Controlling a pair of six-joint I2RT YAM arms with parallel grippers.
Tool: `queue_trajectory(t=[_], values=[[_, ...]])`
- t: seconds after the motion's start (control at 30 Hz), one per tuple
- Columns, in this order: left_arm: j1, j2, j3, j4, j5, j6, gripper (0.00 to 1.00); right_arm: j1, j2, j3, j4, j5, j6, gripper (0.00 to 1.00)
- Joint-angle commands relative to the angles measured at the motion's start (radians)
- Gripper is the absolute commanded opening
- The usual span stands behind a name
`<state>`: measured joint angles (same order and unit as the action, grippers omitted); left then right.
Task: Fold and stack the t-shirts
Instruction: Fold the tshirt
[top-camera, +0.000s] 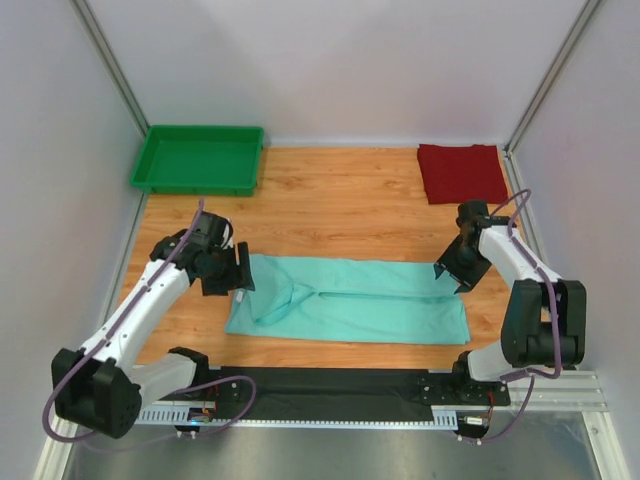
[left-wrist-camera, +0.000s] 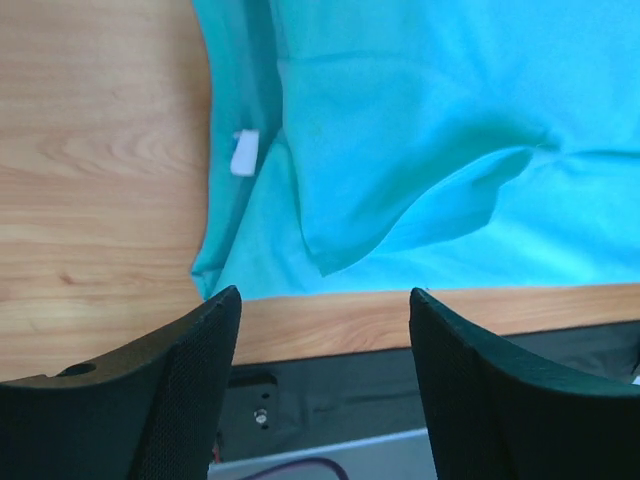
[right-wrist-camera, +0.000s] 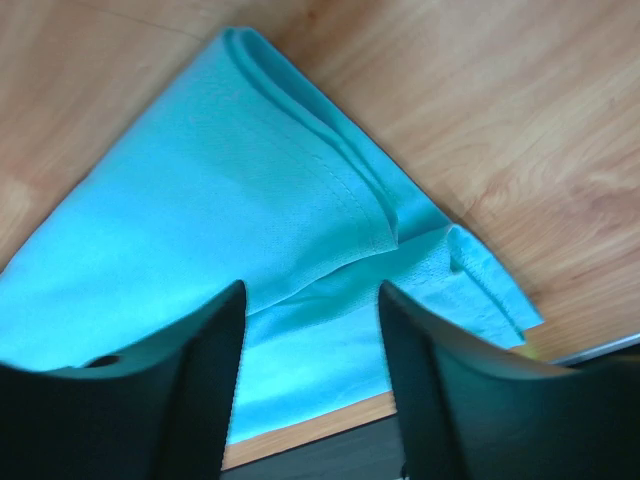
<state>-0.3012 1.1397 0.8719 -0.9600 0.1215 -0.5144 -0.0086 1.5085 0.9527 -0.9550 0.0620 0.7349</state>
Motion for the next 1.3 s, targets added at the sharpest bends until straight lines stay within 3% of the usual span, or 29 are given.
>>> queue_trajectory(t=[0.0, 0.13, 0.2, 0.27, 0.37, 0.5, 0.7, 1.27], values=[[0.007, -0.064, 0.094, 0.044, -0.109, 0.016, 0.75, -0.002, -0.082, 0.069, 0.071, 0.044, -0.121, 0.61], [0.062, 0.141, 0.197, 0.179, -0.06, 0.086, 0.68, -0.031, 0.048, 0.185, 0.163, -0.063, -0.195, 0.61], [0.092, 0.297, 0.264, 0.207, -0.005, 0.135, 0.55, -0.036, 0.105, 0.265, 0.165, -0.119, -0.224, 0.54], [0.114, 0.411, 0.301, 0.217, 0.012, 0.152, 0.54, -0.042, 0.159, 0.307, 0.179, -0.152, -0.236, 0.44], [0.128, 0.521, 0.375, 0.198, 0.032, 0.168, 0.55, -0.051, 0.234, 0.366, 0.129, -0.171, -0.268, 0.49], [0.128, 0.561, 0.411, 0.188, -0.014, 0.174, 0.55, -0.063, 0.272, 0.37, 0.098, -0.131, -0.305, 0.51], [0.128, 0.58, 0.398, 0.19, -0.002, 0.175, 0.44, -0.076, 0.233, 0.293, 0.091, -0.119, -0.315, 0.47], [0.129, 0.597, 0.355, 0.176, -0.026, 0.192, 0.49, -0.079, 0.26, 0.248, 0.079, -0.01, -0.367, 0.5]])
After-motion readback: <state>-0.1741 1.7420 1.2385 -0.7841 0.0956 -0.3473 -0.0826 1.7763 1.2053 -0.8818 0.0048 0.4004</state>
